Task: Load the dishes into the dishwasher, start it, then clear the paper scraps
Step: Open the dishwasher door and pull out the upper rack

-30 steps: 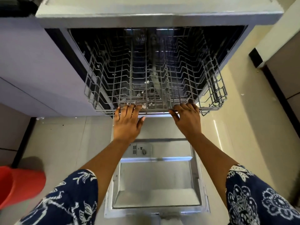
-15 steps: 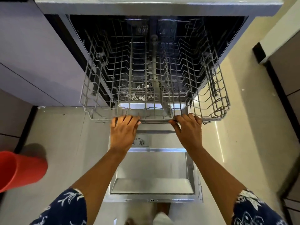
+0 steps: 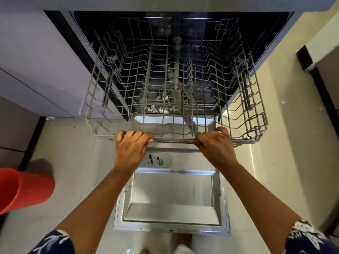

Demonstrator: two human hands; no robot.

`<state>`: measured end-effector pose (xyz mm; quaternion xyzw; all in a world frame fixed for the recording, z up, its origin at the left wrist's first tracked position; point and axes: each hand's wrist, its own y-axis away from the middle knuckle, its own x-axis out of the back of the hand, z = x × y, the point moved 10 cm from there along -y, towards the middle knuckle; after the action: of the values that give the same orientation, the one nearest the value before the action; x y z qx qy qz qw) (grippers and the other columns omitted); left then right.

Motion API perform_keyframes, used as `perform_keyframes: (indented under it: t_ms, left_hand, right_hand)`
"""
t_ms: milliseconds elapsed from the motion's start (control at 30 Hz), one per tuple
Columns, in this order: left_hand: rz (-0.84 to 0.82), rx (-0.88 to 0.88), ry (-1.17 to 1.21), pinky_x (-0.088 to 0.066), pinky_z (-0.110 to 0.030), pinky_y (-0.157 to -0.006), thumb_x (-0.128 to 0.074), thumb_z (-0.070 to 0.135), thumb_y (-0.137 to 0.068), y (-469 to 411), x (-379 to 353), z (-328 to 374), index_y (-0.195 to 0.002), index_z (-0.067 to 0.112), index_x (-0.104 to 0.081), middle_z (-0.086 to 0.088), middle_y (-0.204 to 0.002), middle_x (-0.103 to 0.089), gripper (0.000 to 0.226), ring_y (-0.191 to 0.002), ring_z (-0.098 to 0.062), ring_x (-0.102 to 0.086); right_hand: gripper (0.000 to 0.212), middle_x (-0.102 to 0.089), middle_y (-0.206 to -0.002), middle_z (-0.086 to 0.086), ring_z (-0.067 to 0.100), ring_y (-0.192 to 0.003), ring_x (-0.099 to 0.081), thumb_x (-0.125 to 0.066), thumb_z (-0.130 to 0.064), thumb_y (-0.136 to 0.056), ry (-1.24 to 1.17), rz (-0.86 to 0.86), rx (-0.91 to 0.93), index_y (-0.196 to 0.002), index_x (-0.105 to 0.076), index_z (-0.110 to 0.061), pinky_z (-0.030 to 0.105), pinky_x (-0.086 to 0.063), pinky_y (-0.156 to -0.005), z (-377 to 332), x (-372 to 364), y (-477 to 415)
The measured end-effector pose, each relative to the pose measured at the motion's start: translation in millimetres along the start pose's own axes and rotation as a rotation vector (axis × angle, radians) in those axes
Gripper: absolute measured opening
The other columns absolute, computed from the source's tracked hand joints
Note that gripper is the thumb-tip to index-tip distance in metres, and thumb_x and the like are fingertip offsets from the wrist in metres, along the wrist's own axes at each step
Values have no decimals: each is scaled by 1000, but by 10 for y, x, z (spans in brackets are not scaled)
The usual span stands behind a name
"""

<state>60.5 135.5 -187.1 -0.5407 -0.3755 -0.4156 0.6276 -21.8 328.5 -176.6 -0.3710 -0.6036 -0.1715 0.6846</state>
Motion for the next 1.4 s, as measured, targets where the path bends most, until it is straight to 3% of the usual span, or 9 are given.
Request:
perform_keyframes:
  t_ms: [133, 267, 467, 567, 700, 867, 1067, 1233, 1400]
  left_hand:
    - [-6, -46, 3, -26, -35, -73, -46, 29, -90, 43, 4, 17, -101, 28, -56, 5, -82, -64, 14, -79, -21, -53]
    - [3, -13, 0, -27, -32, -73, -43, 33, -90, 261, -81, 215, -94, 24, -62, 4, -78, -64, 22, -76, -19, -53]
    - [26, -10, 30, -27, -33, -74, -35, 36, -97, 236, -67, 219, -97, 25, -56, 3, -78, -62, 24, -78, -17, -44]
    - [33, 20, 92, -26, -34, -75, -44, 30, -92, 301, -32, 165, -94, 24, -58, 2, -78, -63, 15, -82, -17, -44]
    - [15, -6, 70, -27, -34, -76, -27, 38, -100, 570, -4, 163, -98, 28, -51, 1, -79, -64, 25, -85, -17, -45]
    - [-52, 51, 22, -31, -38, -82, -32, 35, -98, 615, -30, 172, -97, 23, -66, 1, -84, -64, 37, -84, -20, -52]
    - [-212, 145, 63, -34, -39, -86, -33, 34, -98, 653, 0, 321, -105, 22, -67, 1, -92, -65, 37, -88, -24, -57]
    - [-516, 101, -14, -32, -51, -101, -32, 53, -93, 784, -202, 350, -123, 21, -55, -7, -119, -61, 49, -110, -30, -56]
    - [-857, 64, 125, -14, -50, -115, -24, 67, -85, 691, 29, 352, -145, 26, -32, -5, -147, -38, 73, -137, -26, -32]
  right_hand:
    - [48, -64, -62, -5, 17, -54, -58, -29, -48, -95, -68, 69, -29, -74, -64, -21, 30, -44, -67, -1, 40, 95]
    - [59, -64, -64, -6, 15, -56, -58, -20, -51, -98, -67, 68, -50, -76, -65, -22, 28, -44, -68, 60, 0, 341]
    - [57, -63, -65, -7, 15, -56, -57, -19, -51, -98, -53, 35, -55, -76, -63, -22, 28, -43, -69, 20, -22, 301]
    - [55, -62, -62, -8, 13, -54, -57, -23, -51, -97, -97, 33, -70, -74, -64, -22, 26, -42, -66, -9, 26, 343]
    - [43, -62, -60, -8, 13, -52, -56, -35, -48, -93, -129, 5, -45, -74, -65, -23, 28, -43, -62, -207, -9, 565]
    - [41, -63, -66, -8, 16, -59, -57, -35, -48, -94, -66, -52, -110, -77, -64, -24, 30, -42, -67, -206, -76, 620]
    - [41, -63, -74, -6, 18, -71, -59, -34, -47, -92, -121, -170, -257, -85, -66, -23, 36, -44, -78, -141, -15, 745]
    - [34, -63, -103, 4, 26, -99, -59, -48, -47, -91, -37, -431, -273, -105, -60, -19, 48, -41, -95, -203, -117, 824]
    - [56, -31, -150, 8, 26, -141, -24, -45, -44, -94, -30, -740, -266, -142, -32, -18, 55, -11, -113, -286, 46, 820]
